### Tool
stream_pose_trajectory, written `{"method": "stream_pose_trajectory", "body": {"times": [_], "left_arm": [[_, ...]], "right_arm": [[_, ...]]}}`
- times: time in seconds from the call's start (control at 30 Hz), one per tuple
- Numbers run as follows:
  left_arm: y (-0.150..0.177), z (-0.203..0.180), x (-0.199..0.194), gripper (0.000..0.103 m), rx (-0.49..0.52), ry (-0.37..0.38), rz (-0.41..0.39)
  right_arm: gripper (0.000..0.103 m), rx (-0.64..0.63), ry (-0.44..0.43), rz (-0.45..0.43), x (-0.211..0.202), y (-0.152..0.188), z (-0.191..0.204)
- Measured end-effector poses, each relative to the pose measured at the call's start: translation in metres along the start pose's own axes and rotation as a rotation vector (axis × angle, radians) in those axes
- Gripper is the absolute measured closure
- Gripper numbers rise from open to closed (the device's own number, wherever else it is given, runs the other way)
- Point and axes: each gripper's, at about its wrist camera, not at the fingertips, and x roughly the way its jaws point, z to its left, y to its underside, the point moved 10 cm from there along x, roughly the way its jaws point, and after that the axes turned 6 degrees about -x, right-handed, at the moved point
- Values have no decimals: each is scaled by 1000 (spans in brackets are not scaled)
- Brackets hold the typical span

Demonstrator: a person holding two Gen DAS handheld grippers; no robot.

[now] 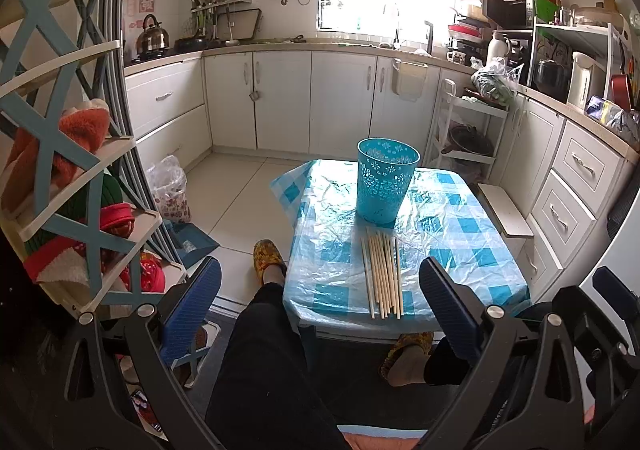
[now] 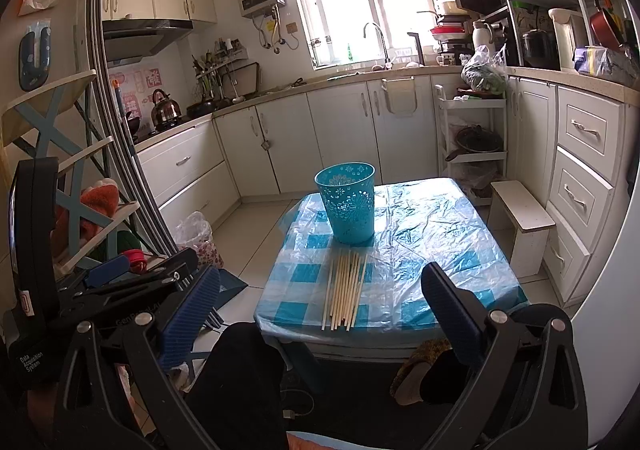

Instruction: Organize utensils

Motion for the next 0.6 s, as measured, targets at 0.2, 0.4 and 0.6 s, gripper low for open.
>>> {"method": "stream_pose_trajectory", "body": {"times": [0.2, 0.4, 0.6], "left_arm": [[3, -1, 3, 8, 7, -7, 15], [5, -1, 27, 8, 9, -9, 49], [22, -4, 92, 8, 3, 39, 143]], "right_arm": [[6, -6, -3, 6, 5, 3, 2], [6, -11, 4, 25, 20, 4, -3], [6, -58, 58, 113, 80, 23, -25]]}}
